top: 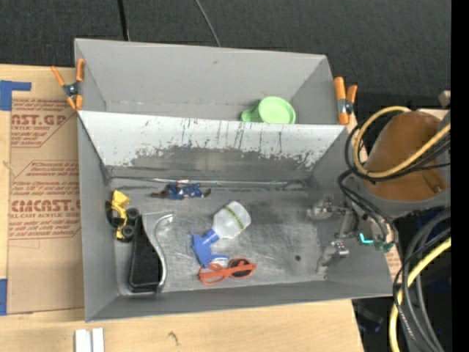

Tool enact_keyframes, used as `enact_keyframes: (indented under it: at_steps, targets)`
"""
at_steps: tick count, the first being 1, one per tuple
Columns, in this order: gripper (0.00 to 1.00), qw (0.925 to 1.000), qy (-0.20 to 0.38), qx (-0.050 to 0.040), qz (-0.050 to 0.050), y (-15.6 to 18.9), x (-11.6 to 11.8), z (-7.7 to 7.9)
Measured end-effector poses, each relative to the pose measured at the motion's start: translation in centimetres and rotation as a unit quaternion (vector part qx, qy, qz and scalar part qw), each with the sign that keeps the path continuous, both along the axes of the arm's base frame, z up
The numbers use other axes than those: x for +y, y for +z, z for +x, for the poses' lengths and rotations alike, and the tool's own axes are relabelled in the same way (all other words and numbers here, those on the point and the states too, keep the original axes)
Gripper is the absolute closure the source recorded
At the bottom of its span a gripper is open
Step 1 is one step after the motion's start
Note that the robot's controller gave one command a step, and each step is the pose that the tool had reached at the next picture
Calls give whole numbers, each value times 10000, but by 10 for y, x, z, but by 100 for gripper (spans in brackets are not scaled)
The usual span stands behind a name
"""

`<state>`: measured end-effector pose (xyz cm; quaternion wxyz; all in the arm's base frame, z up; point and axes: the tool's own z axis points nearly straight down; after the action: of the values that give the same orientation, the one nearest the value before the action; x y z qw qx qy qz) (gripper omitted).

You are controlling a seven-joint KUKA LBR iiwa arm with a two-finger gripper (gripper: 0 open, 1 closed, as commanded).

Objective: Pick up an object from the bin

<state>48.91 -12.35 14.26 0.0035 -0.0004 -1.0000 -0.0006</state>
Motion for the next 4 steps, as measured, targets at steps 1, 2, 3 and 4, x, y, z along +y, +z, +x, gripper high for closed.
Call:
enact_keyframes:
  at_steps: [1,2,3,4]
  targets:
    - [0,10000,6,-35,-7,3,0,2]
    - [0,9997,229,-78,-21,-36,20,-2]
    - [0,10000,10,-39,-6,-66,65,8]
    - [0,9999,-166,-49,3,-68,96,9]
